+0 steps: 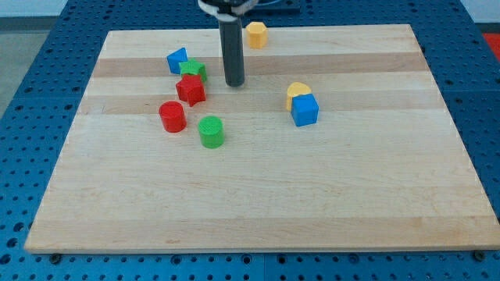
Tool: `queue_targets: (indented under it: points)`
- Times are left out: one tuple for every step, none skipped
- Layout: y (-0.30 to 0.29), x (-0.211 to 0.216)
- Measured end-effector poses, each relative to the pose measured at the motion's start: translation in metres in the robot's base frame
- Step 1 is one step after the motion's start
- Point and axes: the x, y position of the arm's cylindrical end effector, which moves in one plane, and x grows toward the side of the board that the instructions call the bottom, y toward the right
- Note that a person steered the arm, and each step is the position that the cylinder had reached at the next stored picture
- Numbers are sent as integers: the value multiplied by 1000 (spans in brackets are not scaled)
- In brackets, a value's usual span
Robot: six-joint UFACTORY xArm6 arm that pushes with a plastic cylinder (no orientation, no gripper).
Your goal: Make a group of red and green blocks
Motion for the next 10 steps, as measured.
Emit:
queue_targets:
  points:
    - [-33, -20]
    - [-65, -18]
    - [-83, 5]
    - [-77, 5]
    - [-30, -7]
    - [-2, 16]
    - [-13, 43]
    - [-53, 47]
    - [-79, 47]
    - [-65, 47]
